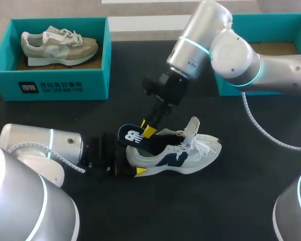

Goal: Take the shoe out of the shoebox, open the shoe tongue, remove and reinsert the insole, then place the shoe into the shoebox

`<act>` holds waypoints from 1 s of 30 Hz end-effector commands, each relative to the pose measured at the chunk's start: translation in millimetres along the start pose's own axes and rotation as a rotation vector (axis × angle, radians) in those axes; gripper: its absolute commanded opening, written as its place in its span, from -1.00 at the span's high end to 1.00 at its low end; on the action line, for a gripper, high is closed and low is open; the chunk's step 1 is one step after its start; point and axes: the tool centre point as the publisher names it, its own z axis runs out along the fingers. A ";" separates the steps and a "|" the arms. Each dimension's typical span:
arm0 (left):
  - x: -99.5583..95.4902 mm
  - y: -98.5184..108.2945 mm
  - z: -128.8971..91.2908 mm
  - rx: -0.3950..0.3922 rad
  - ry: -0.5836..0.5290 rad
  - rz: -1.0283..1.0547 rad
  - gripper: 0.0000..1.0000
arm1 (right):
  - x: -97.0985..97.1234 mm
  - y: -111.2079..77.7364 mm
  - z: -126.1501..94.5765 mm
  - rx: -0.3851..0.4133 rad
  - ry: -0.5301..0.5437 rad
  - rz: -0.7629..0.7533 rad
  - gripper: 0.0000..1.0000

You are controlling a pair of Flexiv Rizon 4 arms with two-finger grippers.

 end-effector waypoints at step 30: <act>1.4 1.0 0.3 -0.003 0.000 0.000 1.00 | 16.2 14.1 11.4 0.002 0.060 -0.058 1.00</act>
